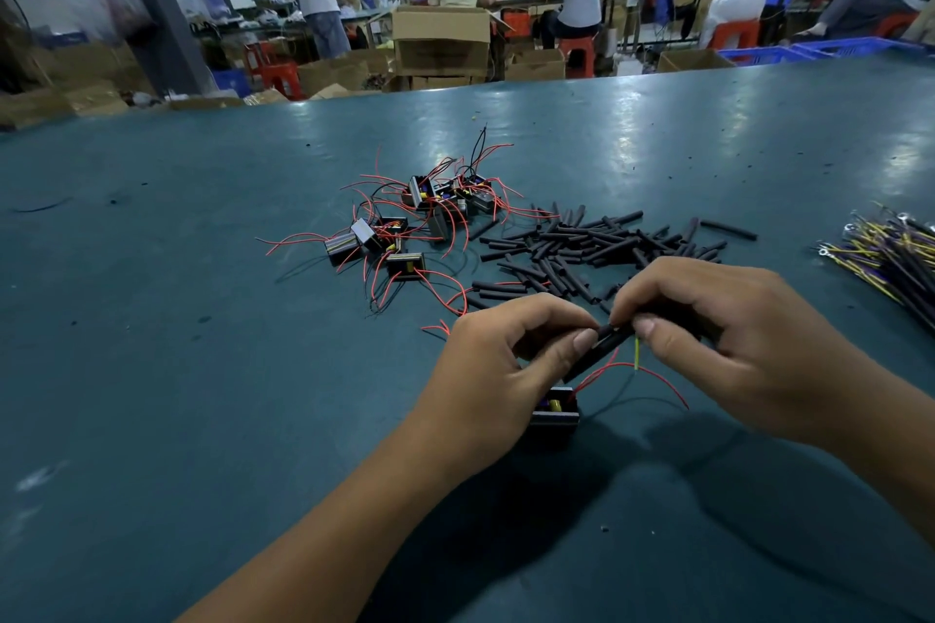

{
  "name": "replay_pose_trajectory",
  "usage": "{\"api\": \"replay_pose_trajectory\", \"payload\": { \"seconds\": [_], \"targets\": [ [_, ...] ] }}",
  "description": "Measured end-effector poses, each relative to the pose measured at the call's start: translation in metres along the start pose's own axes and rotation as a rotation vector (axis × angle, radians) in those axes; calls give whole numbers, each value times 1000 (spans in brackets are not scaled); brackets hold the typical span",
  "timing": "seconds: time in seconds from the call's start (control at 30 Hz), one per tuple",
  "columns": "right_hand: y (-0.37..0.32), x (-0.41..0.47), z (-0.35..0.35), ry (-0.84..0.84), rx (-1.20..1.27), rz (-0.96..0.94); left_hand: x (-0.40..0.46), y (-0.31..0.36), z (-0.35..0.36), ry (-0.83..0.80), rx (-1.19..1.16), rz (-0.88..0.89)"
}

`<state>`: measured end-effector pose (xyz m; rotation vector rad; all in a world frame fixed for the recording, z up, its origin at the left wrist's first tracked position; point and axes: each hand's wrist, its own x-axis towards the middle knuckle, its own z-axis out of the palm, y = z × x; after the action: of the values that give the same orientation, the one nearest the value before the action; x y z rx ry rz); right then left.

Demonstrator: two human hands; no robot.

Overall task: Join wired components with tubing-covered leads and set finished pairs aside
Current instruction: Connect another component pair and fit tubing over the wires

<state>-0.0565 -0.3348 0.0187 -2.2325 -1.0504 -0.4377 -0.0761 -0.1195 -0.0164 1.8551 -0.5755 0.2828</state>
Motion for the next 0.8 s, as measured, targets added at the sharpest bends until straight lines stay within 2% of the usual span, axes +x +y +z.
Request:
{"api": "replay_pose_trajectory", "payload": {
  "seconds": [0.2,0.43,0.6,0.8],
  "targets": [
    [7,0,-3,-39,-108,54,-2,-4,1,-60,-66,-102],
    [6,1,-5,-92,-104,-19,0,-3,1,-27,-60,-85],
    [7,1,-3,-38,-76,6,-2,0,0,-39,-86,-77],
    [3,1,0,4,-92,-29,-4,1,0,18,141,57]
  ]
}}
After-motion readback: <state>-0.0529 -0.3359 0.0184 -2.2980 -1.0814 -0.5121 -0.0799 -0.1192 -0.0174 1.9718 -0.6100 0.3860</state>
